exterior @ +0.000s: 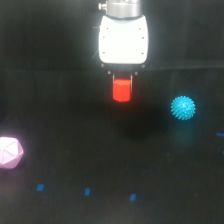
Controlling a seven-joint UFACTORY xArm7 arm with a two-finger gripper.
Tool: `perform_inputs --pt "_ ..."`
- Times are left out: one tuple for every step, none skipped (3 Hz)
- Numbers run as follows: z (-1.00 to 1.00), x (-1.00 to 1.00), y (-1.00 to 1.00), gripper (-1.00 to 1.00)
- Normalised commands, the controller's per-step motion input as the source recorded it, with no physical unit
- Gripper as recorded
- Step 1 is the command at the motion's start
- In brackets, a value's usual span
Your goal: Pick up the red object from the table
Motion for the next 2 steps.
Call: perform_inputs --pt "0.79 -0.26 0.51 -0.69" --pt "0.01 0.04 0.02 -1.00"
